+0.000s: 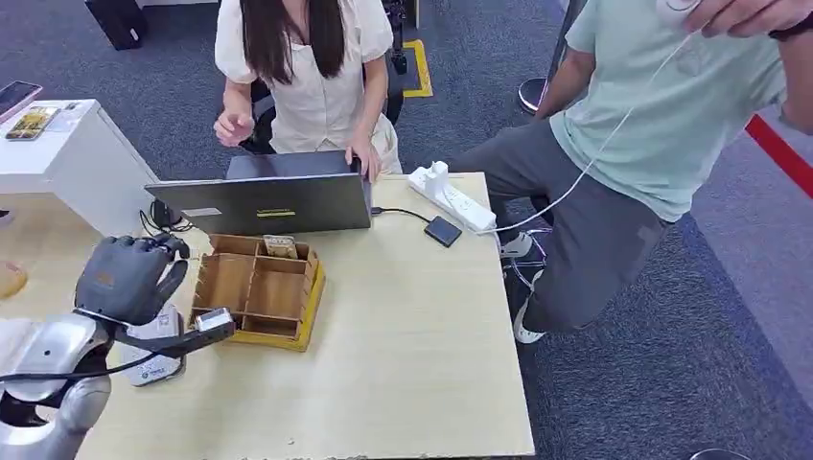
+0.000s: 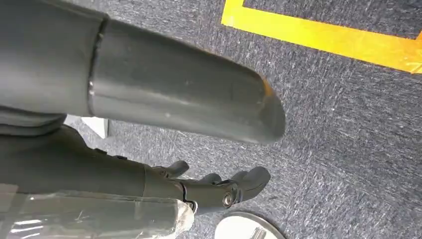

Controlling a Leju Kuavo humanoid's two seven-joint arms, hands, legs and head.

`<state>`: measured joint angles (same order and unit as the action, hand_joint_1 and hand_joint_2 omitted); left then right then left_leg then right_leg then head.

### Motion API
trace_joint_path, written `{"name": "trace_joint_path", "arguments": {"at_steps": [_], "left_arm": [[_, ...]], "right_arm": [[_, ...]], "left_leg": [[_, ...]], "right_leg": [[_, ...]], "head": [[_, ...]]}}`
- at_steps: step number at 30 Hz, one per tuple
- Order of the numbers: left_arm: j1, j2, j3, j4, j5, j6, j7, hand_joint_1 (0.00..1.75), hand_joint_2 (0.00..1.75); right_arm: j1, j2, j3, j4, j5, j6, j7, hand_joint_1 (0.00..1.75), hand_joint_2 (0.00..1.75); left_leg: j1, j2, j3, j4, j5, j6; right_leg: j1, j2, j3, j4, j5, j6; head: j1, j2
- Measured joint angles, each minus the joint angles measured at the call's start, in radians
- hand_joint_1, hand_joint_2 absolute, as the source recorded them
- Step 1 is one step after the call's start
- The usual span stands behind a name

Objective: Pass the card to the sensor for recognition and then transmit it.

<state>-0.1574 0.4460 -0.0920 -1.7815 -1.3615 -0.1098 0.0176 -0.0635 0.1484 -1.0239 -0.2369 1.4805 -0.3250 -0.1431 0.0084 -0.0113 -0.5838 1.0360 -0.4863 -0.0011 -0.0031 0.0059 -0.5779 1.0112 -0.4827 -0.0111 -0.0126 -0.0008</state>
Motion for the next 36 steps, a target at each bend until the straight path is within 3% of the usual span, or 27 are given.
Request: {"name": "trace_joint_path", "arguments": {"at_steps": [7,14,17,21,25,36], "left_arm": [[-0.135,0.083,0.006,-0.009,0.058,-0.071,-0.010,1.75,1.75],[-0.250,0.094,0.003,-0.003,0.054,-0.077,0.006,1.75,1.75],[-0.305,0.060,-0.006,0.017,0.023,-0.050,0.027,1.75,1.75],[-0.377,-0.050,-0.018,0.054,-0.053,0.020,0.096,1.75,1.75],[-0.410,-0.117,-0.026,0.074,-0.087,0.038,0.119,1.75,1.75],[-0.437,-0.216,-0.029,0.118,-0.183,0.058,0.138,1.75,1.75]], "right_arm": [[0.000,0.000,0.001,0.000,0.000,0.001,0.002,0.00,0.00],[-0.001,0.000,0.011,0.000,0.000,0.001,-0.002,0.00,0.00],[-0.003,-0.001,0.023,0.000,0.000,0.002,-0.004,0.00,0.00],[-0.009,-0.001,0.048,0.000,0.000,0.003,-0.009,0.00,0.00],[-0.012,-0.001,0.071,0.000,0.000,0.005,-0.007,0.00,0.00],[-0.016,-0.001,0.107,0.000,0.000,0.018,0.007,0.00,0.00]], "left_leg": [[0.000,0.001,0.000,0.000,0.001,0.000],[0.000,0.001,0.000,0.000,0.001,0.000],[0.000,0.001,0.000,0.001,0.001,0.000],[0.000,0.000,0.000,0.001,0.001,0.000],[-0.001,0.003,-0.001,0.002,0.001,0.000],[-0.001,0.005,-0.001,0.001,0.001,0.000]], "right_leg": [[0.000,0.001,0.000,0.000,0.000,-0.001],[0.000,0.001,-0.001,0.000,0.000,-0.001],[0.000,0.001,-0.001,0.000,0.001,0.000],[0.000,0.001,0.000,0.000,0.001,0.001],[-0.001,0.004,-0.001,0.000,0.003,0.002],[-0.001,0.005,-0.002,0.000,0.003,0.002]], "head": [[0.000,0.000],[0.000,0.000],[0.000,0.000],[0.000,0.000],[0.000,0.000],[0.000,0.000]]}}
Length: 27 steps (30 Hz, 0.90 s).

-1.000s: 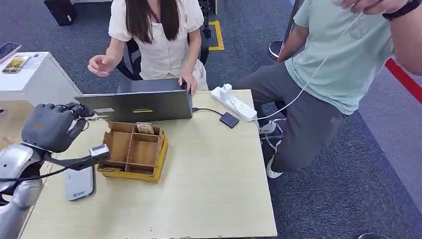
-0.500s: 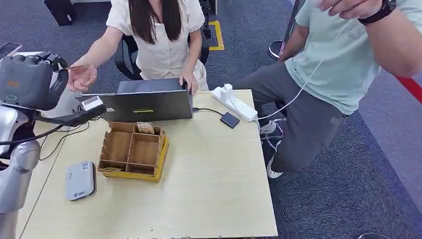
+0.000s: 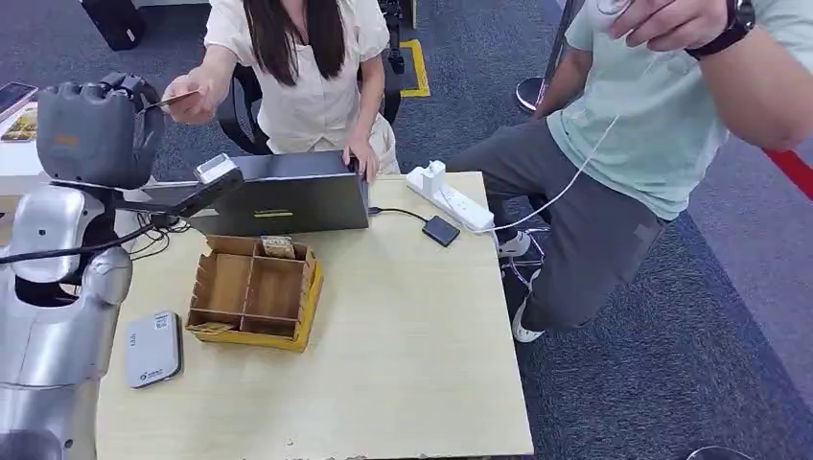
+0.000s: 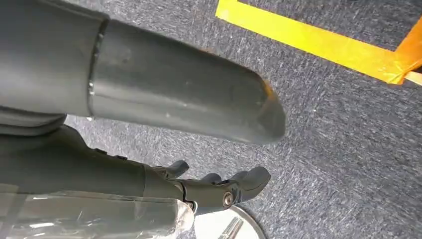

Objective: Pass the card to the sensor for recognition and then transmit it.

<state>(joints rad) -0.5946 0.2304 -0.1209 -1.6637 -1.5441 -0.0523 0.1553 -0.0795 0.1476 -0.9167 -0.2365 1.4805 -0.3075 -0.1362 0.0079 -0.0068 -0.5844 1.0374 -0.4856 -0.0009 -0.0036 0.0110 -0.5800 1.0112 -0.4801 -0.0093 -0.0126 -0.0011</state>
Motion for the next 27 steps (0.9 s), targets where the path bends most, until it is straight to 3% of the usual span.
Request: {"name": "trace_joint_path", "arguments": {"at_steps": [10,11,12,19,27], "left_arm": [[0.000,-0.027,0.002,0.036,-0.018,0.002,-0.013,1.75,1.75],[0.000,-0.029,0.002,0.038,-0.020,0.002,-0.013,0.54,1.75],[0.000,-0.031,0.003,0.039,-0.021,0.002,-0.013,0.00,1.75],[0.009,-0.030,0.003,0.042,-0.026,0.018,0.032,0.00,1.75],[0.016,-0.026,0.003,0.042,-0.026,0.015,0.042,0.00,1.75]], "right_arm": [[0.000,0.000,0.007,0.000,0.000,0.000,0.000,0.00,0.00],[0.000,0.000,0.009,0.000,0.000,0.000,0.000,0.00,0.00],[0.000,0.000,0.010,0.000,0.000,0.000,0.000,0.00,0.00],[0.000,0.000,0.021,0.000,0.000,0.000,0.006,0.00,0.00],[0.000,0.000,0.023,0.000,0.000,0.000,0.010,0.00,0.00]], "left_leg": [[0.000,0.000,-0.001,0.000,0.000,0.000],[0.000,0.000,-0.001,0.000,0.000,0.000],[0.000,0.000,-0.001,0.000,0.000,0.000],[0.000,0.000,-0.001,0.000,0.000,0.000],[0.000,0.000,-0.001,0.000,0.000,0.000]], "right_leg": [[0.000,0.000,0.000,0.000,0.000,0.000],[0.000,0.000,0.000,0.000,0.000,0.000],[0.000,0.000,0.000,0.000,0.000,0.000],[0.000,-0.001,0.000,0.000,0.000,0.000],[0.000,0.000,0.000,0.000,0.000,0.000]], "head": [[0.000,0.000],[0.000,0.000],[0.000,0.000],[0.000,0.000],[0.000,0.000]]}}
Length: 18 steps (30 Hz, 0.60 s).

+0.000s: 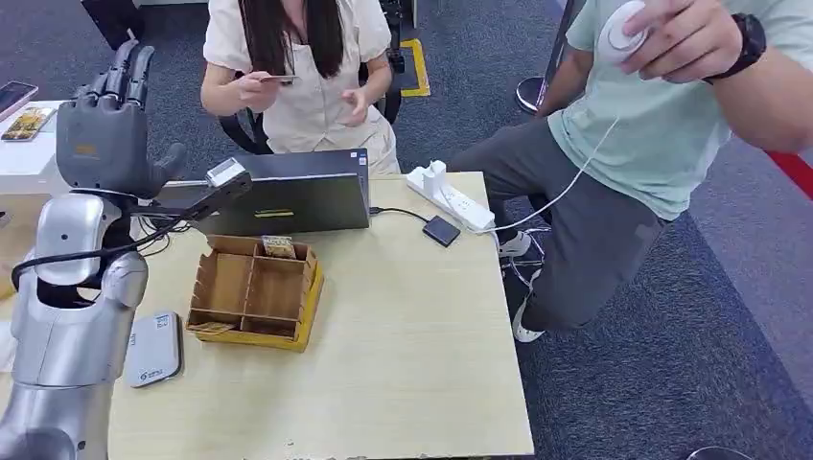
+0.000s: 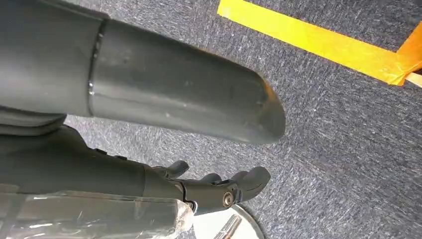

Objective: Pass the card to the sensor for recognition and then transmit it.

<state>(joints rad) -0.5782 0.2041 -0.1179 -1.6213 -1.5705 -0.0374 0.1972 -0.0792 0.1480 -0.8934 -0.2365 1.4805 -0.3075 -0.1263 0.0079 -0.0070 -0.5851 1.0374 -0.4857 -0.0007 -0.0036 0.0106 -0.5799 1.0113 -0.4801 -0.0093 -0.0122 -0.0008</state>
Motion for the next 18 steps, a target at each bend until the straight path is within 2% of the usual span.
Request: {"name": "trace_joint_path", "arguments": {"at_steps": [8,10,13,15,18], "left_arm": [[0.002,0.013,0.001,0.001,0.000,-0.001,0.005,0.00,1.75],[0.003,0.024,0.002,0.002,0.000,0.000,0.026,0.00,1.75],[0.012,0.061,0.014,0.019,0.000,0.012,0.087,0.00,1.75],[0.027,0.103,0.039,0.042,0.000,0.032,0.125,0.00,1.75],[0.049,0.152,0.085,0.080,0.000,0.060,0.127,0.00,1.75]], "right_arm": [[0.000,0.000,0.000,0.000,0.000,0.002,0.000,0.00,0.00],[0.000,0.000,0.001,0.000,0.000,0.002,0.000,0.00,0.00],[0.000,0.000,0.005,0.000,0.000,0.004,0.000,0.00,0.00],[0.000,0.000,0.013,0.000,0.000,0.005,0.000,0.00,0.00],[0.001,0.000,0.022,0.000,0.000,0.005,0.002,0.00,0.00]], "left_leg": [[0.000,0.000,0.000,0.000,0.000,0.000],[0.000,0.000,0.000,0.000,0.000,0.000],[0.000,0.001,0.000,0.000,0.000,0.000],[0.000,0.003,0.001,-0.001,0.000,0.000],[0.001,0.003,0.001,-0.001,0.000,0.000]], "right_leg": [[0.000,0.000,0.000,0.000,0.000,0.000],[0.000,0.000,0.000,0.000,0.000,0.000],[0.000,0.001,0.000,0.000,0.000,0.000],[0.000,0.003,0.000,0.001,0.000,0.000],[0.001,0.003,-0.001,0.001,0.000,0.000]], "head": [[0.000,0.000],[0.000,0.000],[0.000,0.000],[0.000,0.000],[0.000,0.000]]}}
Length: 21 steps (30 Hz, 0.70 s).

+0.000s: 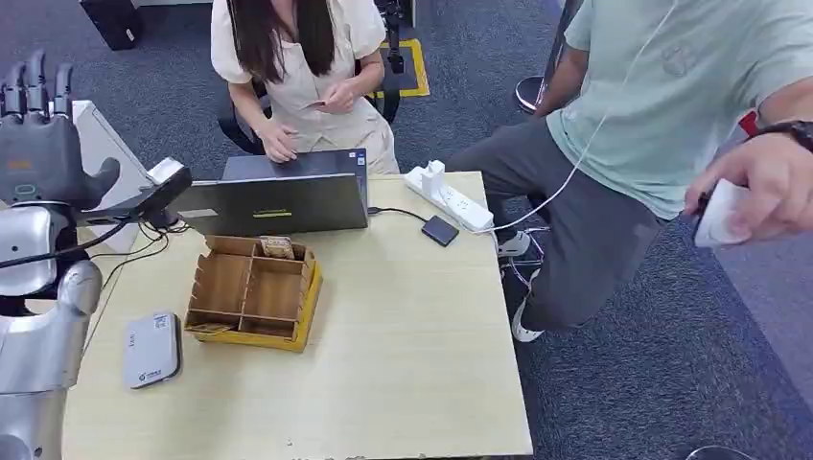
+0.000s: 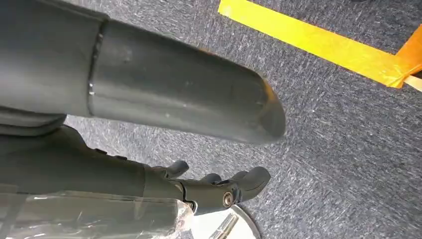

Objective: Pass the card to the sensor for recognition and then transmit it.

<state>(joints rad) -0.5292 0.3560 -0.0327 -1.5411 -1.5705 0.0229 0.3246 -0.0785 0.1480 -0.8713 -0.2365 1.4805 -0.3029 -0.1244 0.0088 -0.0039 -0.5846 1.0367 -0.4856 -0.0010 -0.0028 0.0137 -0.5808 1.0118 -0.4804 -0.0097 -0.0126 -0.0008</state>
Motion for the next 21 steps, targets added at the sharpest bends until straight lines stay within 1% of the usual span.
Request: {"name": "trace_joint_path", "arguments": {"at_steps": [3,6,7,9,11,12,14,15,16,18,20,21], "left_arm": [[0.017,0.034,0.025,0.024,0.000,0.005,0.007,0.00,1.75],[0.035,0.076,0.035,0.048,0.000,-0.002,0.053,0.00,1.75],[0.044,0.096,0.046,0.062,0.000,0.001,0.056,0.00,1.75],[0.069,0.122,0.086,0.091,0.000,0.008,0.053,0.00,1.75],[0.106,0.154,0.157,0.127,0.000,0.029,0.034,0.00,1.75],[0.133,0.169,0.205,0.147,0.000,0.043,0.021,0.00,1.75],[0.194,0.194,0.310,0.186,0.000,0.077,-0.003,0.00,1.75],[0.234,0.207,0.375,0.207,0.000,0.097,-0.006,0.00,1.75],[0.271,0.216,0.436,0.226,0.000,0.117,-0.024,0.00,1.75],[0.338,0.223,0.581,0.268,0.000,0.163,-0.086,0.00,1.75],[0.380,0.225,0.683,0.295,0.000,0.179,-0.106,0.00,1.75],[0.394,0.226,0.712,0.302,0.000,0.177,-0.103,0.00,1.75]], "right_arm": [[-0.001,0.000,0.005,0.000,0.000,0.000,0.000,0.00,0.00],[0.000,0.000,0.013,0.000,0.000,0.000,0.000,0.00,0.00],[0.001,0.000,0.016,0.000,0.000,0.000,0.000,0.00,0.00],[0.002,0.000,0.019,0.000,0.000,-0.001,-0.001,0.00,0.00],[0.005,0.000,0.022,0.000,0.000,-0.002,-0.005,0.00,0.00],[0.009,0.000,0.022,0.000,0.000,-0.002,-0.006,0.00,0.00],[0.015,0.000,0.022,0.000,0.000,-0.002,-0.006,0.00,0.00],[0.019,0.000,0.023,0.000,0.000,-0.002,-0.006,0.00,0.00],[0.022,0.000,0.024,0.000,0.000,-0.002,-0.002,0.00,0.00],[0.029,0.000,0.027,0.000,0.000,-0.002,0.002,0.00,0.00],[0.034,0.000,0.028,0.000,0.000,-0.002,0.003,0.00,0.00],[0.033,0.000,0.029,0.000,0.000,-0.002,0.003,0.00,0.00]], "left_leg": [[0.000,-0.001,-0.001,0.000,0.000,0.000],[0.000,0.001,-0.001,0.000,0.000,0.000],[0.000,0.001,-0.001,0.000,0.000,0.000],[0.000,0.002,-0.001,0.000,0.000,0.000],[0.000,0.004,-0.001,-0.001,-0.001,0.000],[0.000,0.004,0.000,-0.001,-0.001,0.000],[0.000,0.006,0.000,-0.002,-0.002,-0.002],[0.000,0.008,0.000,-0.002,-0.003,-0.002],[0.000,0.010,0.001,-0.003,-0.004,-0.002],[0.001,0.012,0.002,-0.003,-0.005,-0.004],[0.001,0.009,0.001,-0.002,-0.005,-0.004],[0.001,0.007,0.001,-0.002,-0.005,-0.004]], "right_leg": [[0.000,-0.001,0.000,0.000,0.000,0.000],[0.000,0.001,0.000,0.000,0.000,0.000],[0.000,0.001,0.000,0.000,0.000,0.000],[0.000,0.002,0.000,0.000,0.000,0.000],[0.000,0.003,0.000,0.000,0.000,0.000],[0.000,0.004,0.000,0.000,0.000,0.000],[0.000,0.007,0.000,0.000,-0.001,-0.001],[0.000,0.009,0.000,0.001,-0.001,-0.001],[0.000,0.010,-0.001,0.001,-0.002,-0.002],[0.000,0.013,-0.002,0.000,-0.003,-0.002],[0.001,0.010,-0.002,0.000,-0.003,-0.002],[0.001,0.007,-0.001,0.000,-0.004,-0.002]], "head": [[0.000,0.000],[0.000,0.000],[0.000,0.000],[0.000,0.000],[0.000,0.000],[0.000,0.000],[0.000,0.000],[0.000,0.000],[0.000,0.000],[-0.002,0.000],[-0.001,0.000],[-0.002,0.000]]}}
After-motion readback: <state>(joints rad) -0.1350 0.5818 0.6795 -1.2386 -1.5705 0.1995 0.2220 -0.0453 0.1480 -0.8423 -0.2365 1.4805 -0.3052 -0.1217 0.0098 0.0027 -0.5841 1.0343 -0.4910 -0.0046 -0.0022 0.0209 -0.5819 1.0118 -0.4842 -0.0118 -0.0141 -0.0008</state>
